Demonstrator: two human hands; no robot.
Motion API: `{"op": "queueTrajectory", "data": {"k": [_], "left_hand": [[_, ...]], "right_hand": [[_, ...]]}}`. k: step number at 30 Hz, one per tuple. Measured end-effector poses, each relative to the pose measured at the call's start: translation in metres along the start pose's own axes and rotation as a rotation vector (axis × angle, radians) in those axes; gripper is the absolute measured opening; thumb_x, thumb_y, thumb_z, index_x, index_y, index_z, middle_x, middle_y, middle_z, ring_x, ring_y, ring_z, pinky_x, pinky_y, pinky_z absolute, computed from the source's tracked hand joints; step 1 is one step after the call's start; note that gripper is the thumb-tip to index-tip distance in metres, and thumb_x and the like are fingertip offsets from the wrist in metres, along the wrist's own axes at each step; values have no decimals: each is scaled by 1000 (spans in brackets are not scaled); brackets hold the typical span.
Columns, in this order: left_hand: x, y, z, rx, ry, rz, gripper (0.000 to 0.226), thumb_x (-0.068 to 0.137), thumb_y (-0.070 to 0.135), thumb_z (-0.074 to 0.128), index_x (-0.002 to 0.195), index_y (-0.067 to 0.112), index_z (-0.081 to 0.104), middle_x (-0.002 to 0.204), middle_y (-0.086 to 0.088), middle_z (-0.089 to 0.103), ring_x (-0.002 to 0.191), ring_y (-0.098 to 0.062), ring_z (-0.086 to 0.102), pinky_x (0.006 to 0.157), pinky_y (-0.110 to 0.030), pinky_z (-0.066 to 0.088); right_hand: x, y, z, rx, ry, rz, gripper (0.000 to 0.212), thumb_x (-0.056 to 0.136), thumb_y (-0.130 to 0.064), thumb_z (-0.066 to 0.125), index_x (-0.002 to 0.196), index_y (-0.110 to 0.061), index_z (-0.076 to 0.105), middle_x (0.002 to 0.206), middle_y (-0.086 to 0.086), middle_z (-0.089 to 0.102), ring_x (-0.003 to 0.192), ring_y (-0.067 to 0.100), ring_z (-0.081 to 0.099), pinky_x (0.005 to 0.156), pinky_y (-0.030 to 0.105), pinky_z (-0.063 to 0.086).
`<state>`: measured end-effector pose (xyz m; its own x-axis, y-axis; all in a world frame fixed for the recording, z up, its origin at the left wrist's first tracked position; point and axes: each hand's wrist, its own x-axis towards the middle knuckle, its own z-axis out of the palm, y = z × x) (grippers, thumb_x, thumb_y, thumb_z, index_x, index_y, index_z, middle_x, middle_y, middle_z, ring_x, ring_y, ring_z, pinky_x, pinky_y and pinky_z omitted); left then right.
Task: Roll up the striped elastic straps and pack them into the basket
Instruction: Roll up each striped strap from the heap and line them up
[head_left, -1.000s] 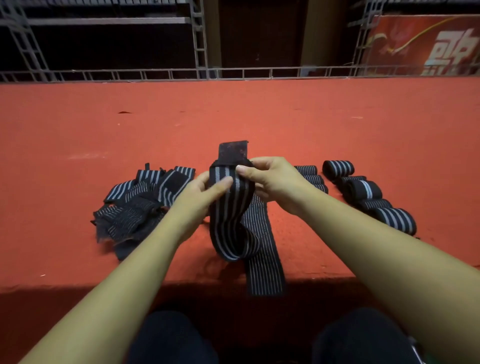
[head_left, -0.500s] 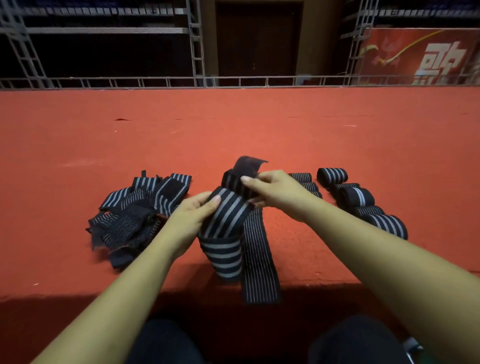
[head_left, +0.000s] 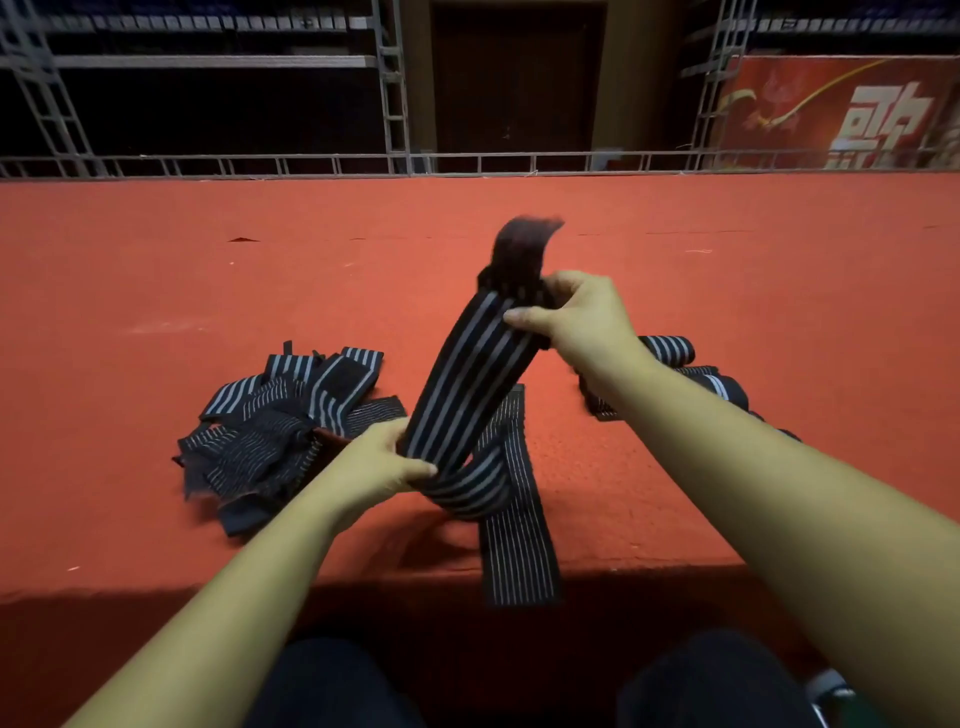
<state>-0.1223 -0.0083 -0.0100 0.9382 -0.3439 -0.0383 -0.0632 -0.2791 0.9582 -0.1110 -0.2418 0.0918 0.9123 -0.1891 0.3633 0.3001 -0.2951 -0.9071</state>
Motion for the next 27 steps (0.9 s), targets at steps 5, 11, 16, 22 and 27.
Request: {"op": "queueTrajectory", "data": {"k": [5,11,16,22,27], "left_hand": [[-8,-16,-12,-46,156,-63,12,96,15,64,101,15,75,94,-6,78,90,-25,73,86,-40,57],[-13,-16,-2,-400,-110,-183,24,100,20,55,118,13,69,109,-14,74,89,-24,71,75,-33,56],[0,-38,18,-367,-59,-210,28,94,-6,54,120,3,54,102,-14,71,85,-21,70,71,-29,56],[38,-60,18,81,183,-48,30,97,22,64,121,12,50,76,8,65,61,-4,61,57,-24,52],[51,-85,19,122,159,32,21,91,24,59,111,22,52,106,1,74,99,-16,70,95,-42,53]], "right_hand": [[16,19,-16,-25,99,35,17,77,-7,82,86,-10,68,85,10,75,81,25,74,73,41,61],[15,41,-1,-235,65,-4,16,79,-17,81,79,-18,64,78,1,70,77,21,69,71,43,59],[22,55,17,-353,27,-23,28,82,-16,79,69,-21,55,68,-7,59,66,11,57,53,21,40],[49,73,46,-497,-98,-36,17,81,-17,80,92,-8,71,90,8,72,87,25,67,69,34,51],[69,100,75,-560,-203,-36,11,89,-21,73,87,-13,65,83,4,65,80,20,61,57,28,40]]}}
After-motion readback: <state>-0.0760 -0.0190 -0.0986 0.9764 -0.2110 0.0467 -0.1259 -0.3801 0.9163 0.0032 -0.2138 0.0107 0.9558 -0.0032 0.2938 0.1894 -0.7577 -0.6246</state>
